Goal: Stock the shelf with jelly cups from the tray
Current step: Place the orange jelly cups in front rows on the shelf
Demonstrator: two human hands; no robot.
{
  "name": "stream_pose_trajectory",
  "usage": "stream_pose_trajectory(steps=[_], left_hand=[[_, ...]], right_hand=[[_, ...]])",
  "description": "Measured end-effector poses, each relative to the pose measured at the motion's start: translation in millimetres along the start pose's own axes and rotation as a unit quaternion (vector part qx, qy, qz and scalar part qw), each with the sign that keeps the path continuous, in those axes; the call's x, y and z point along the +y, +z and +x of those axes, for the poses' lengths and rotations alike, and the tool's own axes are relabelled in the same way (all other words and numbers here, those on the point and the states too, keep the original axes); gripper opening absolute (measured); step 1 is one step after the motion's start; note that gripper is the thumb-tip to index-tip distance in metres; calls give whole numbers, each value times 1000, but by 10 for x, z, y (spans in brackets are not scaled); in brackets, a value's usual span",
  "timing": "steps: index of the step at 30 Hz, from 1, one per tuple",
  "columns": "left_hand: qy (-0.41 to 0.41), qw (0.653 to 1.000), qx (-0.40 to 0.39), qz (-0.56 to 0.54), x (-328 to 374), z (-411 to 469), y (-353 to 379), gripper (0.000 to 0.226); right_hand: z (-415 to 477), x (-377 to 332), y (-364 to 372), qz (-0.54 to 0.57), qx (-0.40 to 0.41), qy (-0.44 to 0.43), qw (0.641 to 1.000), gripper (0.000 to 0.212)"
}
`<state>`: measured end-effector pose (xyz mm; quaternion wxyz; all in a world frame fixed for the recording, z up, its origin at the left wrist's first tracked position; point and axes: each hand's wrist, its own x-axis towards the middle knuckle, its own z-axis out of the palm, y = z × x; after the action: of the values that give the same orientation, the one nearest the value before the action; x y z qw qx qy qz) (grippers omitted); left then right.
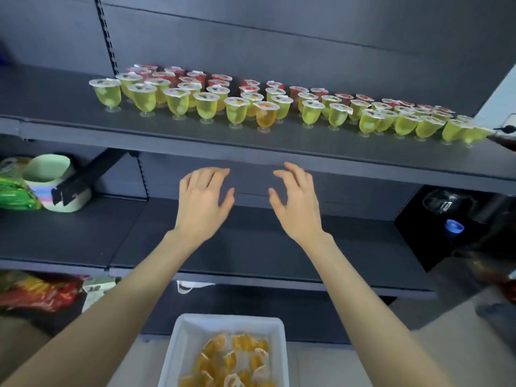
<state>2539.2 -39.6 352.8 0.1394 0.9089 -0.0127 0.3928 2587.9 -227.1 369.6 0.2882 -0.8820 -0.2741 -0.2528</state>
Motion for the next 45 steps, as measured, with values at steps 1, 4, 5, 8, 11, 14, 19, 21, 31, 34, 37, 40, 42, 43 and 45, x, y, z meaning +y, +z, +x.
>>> stream_pose_trajectory(steps=[1,4,5,8,11,14,19,21,31,34,37,40,42,43,45], left_hand=[[-6,1000,-8,0,-2,-175,54,40],[-26,999,-47,-1,-25,-702,259,38],[-33,997,-65,-1,-41,-881,337,38],[-69,987,-144,6,-91,-1428,573,39],[-143,956,-256,5,-165,-2028,839,34],[-182,914,-362,2,-290,-2673,1131,41],[-219,864,-453,-19,-548,-3650,1646,45],[-248,852,-460,-32,-672,-4038,1876,37],[-330,805,-483,-94,-1128,-5319,2968,56],[-359,797,-473,-110,-1179,-5463,3183,57],[-363,807,-458,-83,-1164,-5546,3285,56],[-364,813,-449,-71,-1129,-5571,3327,57],[-382,812,-437,-65,-1114,-5605,3328,58],[-394,809,-432,-60,-1105,-5623,3317,59],[-403,805,-433,-44,-1084,-5642,3299,57]], right_hand=[[-161,41,66,5,-11,4,1000,34],[-646,179,343,27,-64,38,997,34],[-816,232,462,31,-86,53,994,34],[-1353,393,876,37,-161,97,981,37],[-1919,521,1297,48,-239,174,954,39],[-2468,650,1704,54,-323,225,918,39],[-3345,914,2483,54,-406,295,863,40],[-3672,1020,2790,50,-418,318,849,39],[-4755,1448,3989,53,-436,384,812,45],[-4925,1556,4187,12,-436,356,826,63],[-4955,1641,4295,3,-453,330,828,74],[-4991,1691,4320,17,-450,312,837,74],[-5055,1702,4306,12,-448,291,845,72],[-5090,1713,4299,10,-447,289,847,69],[-5126,1728,4288,20,-439,298,847,64]])
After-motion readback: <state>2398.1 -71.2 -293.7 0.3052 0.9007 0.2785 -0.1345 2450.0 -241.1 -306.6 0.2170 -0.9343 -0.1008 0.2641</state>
